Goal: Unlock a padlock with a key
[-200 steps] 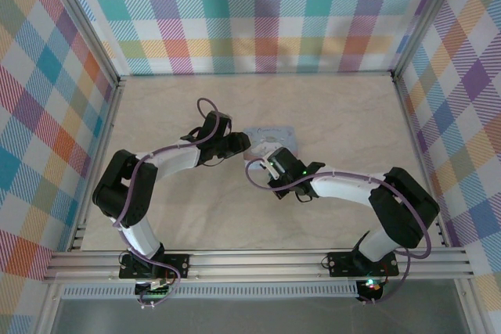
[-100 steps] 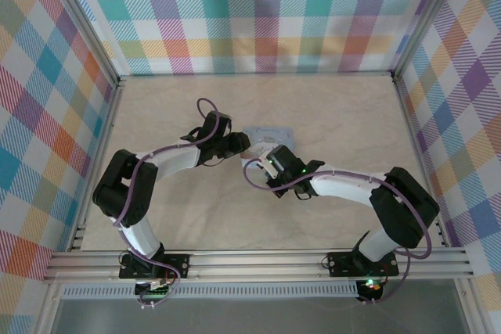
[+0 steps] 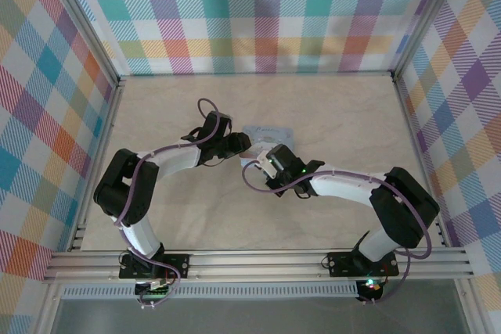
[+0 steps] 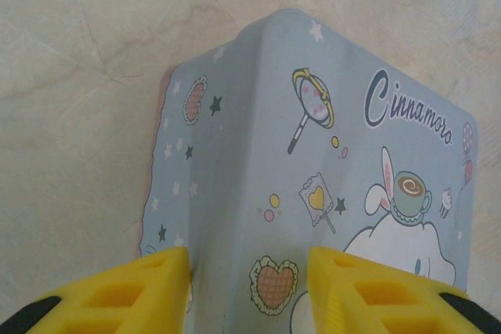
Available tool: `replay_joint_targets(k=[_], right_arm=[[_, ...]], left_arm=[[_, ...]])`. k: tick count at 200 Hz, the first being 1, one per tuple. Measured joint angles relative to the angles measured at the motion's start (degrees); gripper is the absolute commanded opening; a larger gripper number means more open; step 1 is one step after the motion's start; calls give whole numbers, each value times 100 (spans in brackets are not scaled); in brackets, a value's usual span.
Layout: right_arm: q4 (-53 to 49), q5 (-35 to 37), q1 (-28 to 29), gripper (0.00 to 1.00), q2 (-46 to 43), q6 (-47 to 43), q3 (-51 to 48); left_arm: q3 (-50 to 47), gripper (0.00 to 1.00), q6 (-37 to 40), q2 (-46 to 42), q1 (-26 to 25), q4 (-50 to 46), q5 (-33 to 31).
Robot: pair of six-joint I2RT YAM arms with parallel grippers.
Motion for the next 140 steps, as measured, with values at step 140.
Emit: replay_joint_targets(k=[140], right_arm=[[658, 68, 0, 0, 216, -424, -72]], left_arm=[[4, 43, -151, 94, 66, 238, 35]])
